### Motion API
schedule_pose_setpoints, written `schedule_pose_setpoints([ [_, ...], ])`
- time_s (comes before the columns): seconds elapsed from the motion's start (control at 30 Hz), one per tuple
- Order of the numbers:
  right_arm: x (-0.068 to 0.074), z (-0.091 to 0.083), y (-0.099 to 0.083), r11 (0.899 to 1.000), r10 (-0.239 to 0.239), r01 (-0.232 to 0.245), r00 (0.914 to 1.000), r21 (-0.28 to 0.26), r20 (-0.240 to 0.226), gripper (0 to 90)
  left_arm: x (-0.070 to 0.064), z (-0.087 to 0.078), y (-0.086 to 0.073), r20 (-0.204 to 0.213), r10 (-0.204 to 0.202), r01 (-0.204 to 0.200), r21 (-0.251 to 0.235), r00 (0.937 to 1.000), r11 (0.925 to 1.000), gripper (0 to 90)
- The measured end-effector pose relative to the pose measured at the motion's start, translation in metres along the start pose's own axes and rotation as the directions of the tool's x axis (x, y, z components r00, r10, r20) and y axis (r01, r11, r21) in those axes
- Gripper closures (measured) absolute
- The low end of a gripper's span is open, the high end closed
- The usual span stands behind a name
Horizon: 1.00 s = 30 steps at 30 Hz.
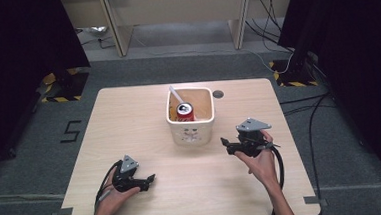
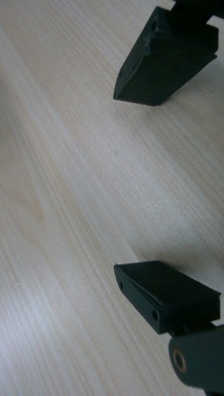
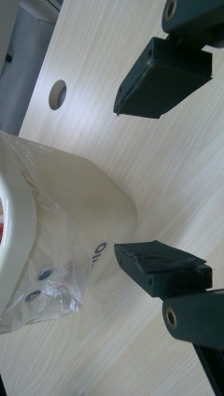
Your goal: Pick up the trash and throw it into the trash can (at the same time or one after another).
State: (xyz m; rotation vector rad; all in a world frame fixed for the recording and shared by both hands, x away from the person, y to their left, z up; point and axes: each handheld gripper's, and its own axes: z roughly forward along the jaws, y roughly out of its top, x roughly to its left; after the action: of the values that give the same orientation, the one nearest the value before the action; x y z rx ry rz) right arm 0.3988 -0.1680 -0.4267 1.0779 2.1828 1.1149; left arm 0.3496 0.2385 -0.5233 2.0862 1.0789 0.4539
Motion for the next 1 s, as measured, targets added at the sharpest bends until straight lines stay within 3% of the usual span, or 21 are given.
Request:
schedule_pose_setpoints([
  [0.27, 0.002, 0.004, -0.013, 1.0, 0.028, -0.028, 0.9996, -0.009, -0.008, 27.5, 0.0, 0.0, 0.0, 0.0, 0.0, 0.0, 0.0, 1.0, 1.0, 13.1],
  [0.67, 0.008, 0.008, -0.026, 1.0, 0.027, -0.027, 0.9994, 0.009, -0.022, 27.5, 0.0, 0.0, 0.0, -0.001, 0.0, 0.0, -0.001, 1.0, 1.0, 13.1],
  [1.0, 0.012, 0.011, -0.043, 0.998, 0.028, -0.026, 0.9989, 0.051, -0.037, 26.7, 0.0, 0.0, 0.0, 0.0, 0.002, -0.002, 0.0, 1.0, 1.0, 13.1],
])
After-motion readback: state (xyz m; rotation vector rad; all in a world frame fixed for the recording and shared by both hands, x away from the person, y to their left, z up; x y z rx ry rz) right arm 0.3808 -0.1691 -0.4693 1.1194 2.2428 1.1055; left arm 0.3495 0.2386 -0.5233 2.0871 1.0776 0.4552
